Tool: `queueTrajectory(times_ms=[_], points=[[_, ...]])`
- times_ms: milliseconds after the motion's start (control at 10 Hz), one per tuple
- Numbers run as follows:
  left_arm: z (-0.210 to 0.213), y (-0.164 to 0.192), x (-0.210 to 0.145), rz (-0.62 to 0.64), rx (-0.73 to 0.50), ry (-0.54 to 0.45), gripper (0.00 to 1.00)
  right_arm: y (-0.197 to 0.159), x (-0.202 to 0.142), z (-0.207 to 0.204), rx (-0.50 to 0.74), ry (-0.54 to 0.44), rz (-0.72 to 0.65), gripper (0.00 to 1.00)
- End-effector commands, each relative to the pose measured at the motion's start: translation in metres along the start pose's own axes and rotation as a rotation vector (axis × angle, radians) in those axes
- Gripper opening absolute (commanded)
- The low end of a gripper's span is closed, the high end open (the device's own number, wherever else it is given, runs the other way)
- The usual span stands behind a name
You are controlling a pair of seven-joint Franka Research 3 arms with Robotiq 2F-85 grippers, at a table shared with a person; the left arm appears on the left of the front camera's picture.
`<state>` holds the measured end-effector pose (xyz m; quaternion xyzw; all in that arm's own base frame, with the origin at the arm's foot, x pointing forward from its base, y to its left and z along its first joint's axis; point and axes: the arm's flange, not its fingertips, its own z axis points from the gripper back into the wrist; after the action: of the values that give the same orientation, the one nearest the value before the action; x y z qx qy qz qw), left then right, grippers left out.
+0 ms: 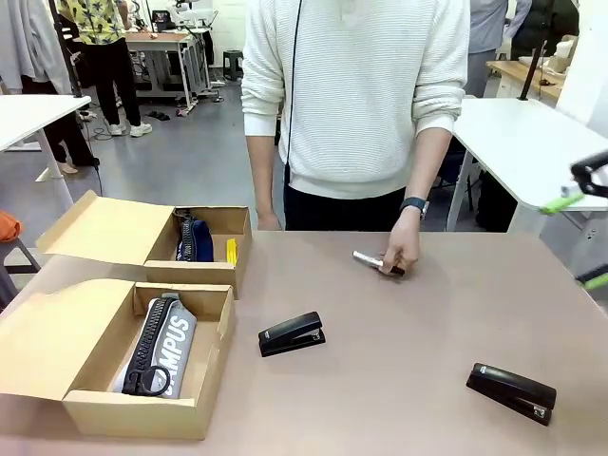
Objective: Place items inside the box.
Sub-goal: Pick up a Pencil pouch or Stapler and place it inside the Mailer Box closest to the robot.
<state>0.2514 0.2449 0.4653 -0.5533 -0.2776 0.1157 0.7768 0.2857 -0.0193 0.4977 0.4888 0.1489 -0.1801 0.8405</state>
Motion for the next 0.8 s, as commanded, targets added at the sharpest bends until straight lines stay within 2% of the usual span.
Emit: queueTrajectory(times_ms=[0,100,200,300,700], points=[[-0.001,-0.001,0.000,-0.016,-0.018,-0.006,1.00,-0.057,0.001,-0.024,0.080,-0.010,0.134,1.00],[-0.001,-0.001,0.000,-0.016,-0.018,-0.006,1.00,-0.084,0.002,-0.038,0.105,-0.070,0.147,1.00],[-0.001,-0.001,0.000,-0.016,-0.018,-0.006,1.00,-0.095,0.005,-0.053,0.138,-0.126,0.147,1.00],[-0.001,-0.001,0.000,-0.016,-0.018,-0.006,1.00,-0.053,0.012,-0.003,0.072,-0.032,0.085,1.00],[-0.001,-0.001,0.000,-0.016,-0.018,-0.006,1.00,-0.053,0.012,-0.003,0.072,-0.032,0.085,1.00]])
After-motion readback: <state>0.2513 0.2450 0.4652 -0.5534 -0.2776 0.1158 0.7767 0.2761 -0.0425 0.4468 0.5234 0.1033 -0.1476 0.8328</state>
